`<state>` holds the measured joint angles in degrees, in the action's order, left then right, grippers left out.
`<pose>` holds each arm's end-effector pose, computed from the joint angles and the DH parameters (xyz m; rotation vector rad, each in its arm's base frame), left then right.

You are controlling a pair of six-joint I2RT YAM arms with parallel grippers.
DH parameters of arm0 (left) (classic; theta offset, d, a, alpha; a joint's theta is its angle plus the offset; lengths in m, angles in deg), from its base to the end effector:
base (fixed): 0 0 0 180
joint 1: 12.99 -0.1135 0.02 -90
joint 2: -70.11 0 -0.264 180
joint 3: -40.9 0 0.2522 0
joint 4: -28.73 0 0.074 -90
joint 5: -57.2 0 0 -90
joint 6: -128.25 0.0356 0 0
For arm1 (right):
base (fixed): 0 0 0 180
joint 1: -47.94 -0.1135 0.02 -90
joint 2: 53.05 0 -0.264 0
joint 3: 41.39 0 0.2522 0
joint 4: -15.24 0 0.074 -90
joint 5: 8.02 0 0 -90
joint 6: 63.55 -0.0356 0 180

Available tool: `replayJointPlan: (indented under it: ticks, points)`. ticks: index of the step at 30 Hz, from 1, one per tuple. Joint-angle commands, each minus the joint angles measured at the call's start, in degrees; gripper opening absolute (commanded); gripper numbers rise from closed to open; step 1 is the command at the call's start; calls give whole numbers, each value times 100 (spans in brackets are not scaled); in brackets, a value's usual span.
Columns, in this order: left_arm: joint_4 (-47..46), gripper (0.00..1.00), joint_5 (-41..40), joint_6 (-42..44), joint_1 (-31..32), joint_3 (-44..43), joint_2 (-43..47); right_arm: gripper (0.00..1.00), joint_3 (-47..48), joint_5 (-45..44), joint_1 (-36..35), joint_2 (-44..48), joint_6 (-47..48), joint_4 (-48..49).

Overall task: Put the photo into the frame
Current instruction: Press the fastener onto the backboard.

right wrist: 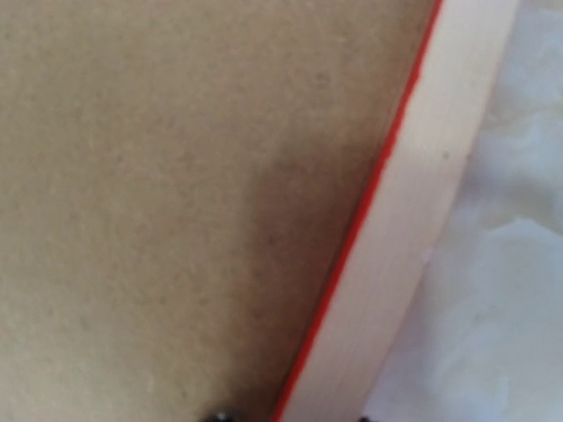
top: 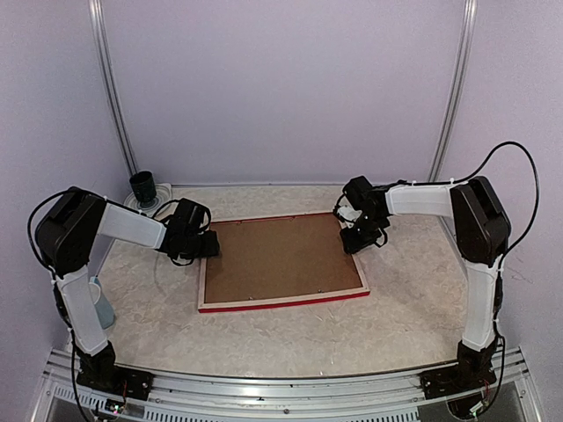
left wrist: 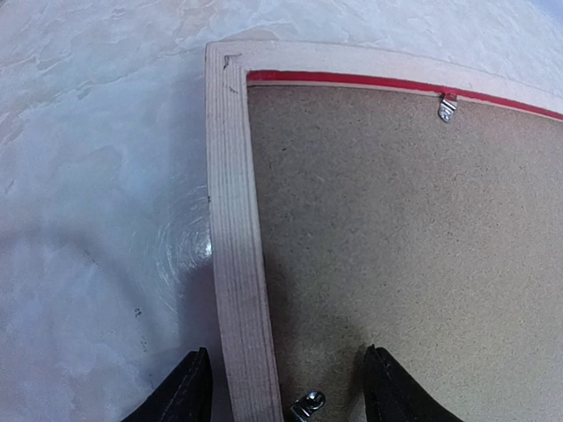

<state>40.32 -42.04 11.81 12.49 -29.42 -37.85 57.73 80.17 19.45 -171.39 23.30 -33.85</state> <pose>0.3386 -0.1550 0.1280 -0.0932 2.4251 -0.2183 0.3732 0.2012 0.1610 -0.5987 2.7015 0.1025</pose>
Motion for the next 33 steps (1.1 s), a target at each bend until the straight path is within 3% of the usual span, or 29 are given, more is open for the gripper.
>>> replayJointPlan:
  ticks: [1,10,26,29,33]
  points:
    - [56,58,-12,104,-25,-93,-124,40,0,-214,-140,-219,438,-715]
    - [25,57,4,95,-16,-68,-133,40,117,-389,-166,-298,527,-898]
    - [1,56,26,129,1,-40,-120,9,73,-523,-166,-475,346,-354]
    - [1,56,20,135,1,-31,-120,10,42,-450,-166,-432,348,-330]
    - [-6,56,25,147,6,-38,-120,28,221,-258,-170,-401,478,-443]
